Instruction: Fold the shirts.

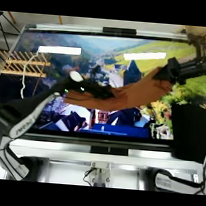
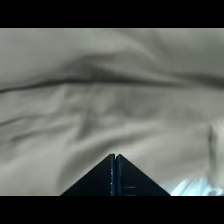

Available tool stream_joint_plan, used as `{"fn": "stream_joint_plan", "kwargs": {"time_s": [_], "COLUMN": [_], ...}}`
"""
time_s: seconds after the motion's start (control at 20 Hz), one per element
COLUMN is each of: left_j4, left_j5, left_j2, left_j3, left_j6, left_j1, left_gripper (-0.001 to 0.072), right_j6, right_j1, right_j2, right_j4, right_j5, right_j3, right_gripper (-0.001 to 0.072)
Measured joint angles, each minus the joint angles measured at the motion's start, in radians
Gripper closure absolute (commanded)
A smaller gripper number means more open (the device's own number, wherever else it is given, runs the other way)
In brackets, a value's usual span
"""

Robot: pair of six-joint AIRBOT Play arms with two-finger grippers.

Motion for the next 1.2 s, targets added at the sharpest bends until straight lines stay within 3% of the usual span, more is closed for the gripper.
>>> {"fn": "stream_joint_plan", "kwargs": {"time_s": [0.2,0.4,0.55,0.7,0.9,0.95,1.0,1.2], "left_j4": [-0.214,-0.278,-0.13,0.081,0.222,0.243,0.258,0.338], "left_j5": [0.103,0.078,-0.011,-0.074,-0.142,-0.158,-0.174,-0.252], "left_j2": [-0.068,-0.048,0.068,0.254,0.507,0.566,0.616,0.751], "left_j3": [0.01,0.027,0.03,0.032,0.033,0.032,0.032,0.029], "left_j6": [0.057,0.13,0.142,0.095,0.058,0.054,0.05,0.036], "left_j1": [-0.09,-0.013,0.13,0.309,0.541,0.592,0.631,0.716], "left_gripper": [0.0675,0.0677,0.0677,0.0676,0.0676,0.0676,0.0675,0.0675], "right_j6": [0.04,0.046,0.031,0.013,-0.018,-0.027,-0.034,-0.055], "right_j1": [0.01,0.069,0.144,0.257,0.436,0.476,0.516,0.589], "right_j2": [0.067,0.051,-0.014,-0.117,-0.287,-0.33,-0.375,-0.486], "right_j4": [0.02,0.023,0.017,0.017,0.047,0.072,0.108,0.229], "right_j5": [0.016,-0.034,-0.104,-0.185,-0.323,-0.362,-0.41,-0.571], "right_j3": [0.003,0.003,0.003,0.003,0.003,0.003,0.003,0.003], "right_gripper": [0.0631,0.0631,0.0631,0.0631,0.0608,0.0395,0.006,0.004]}}
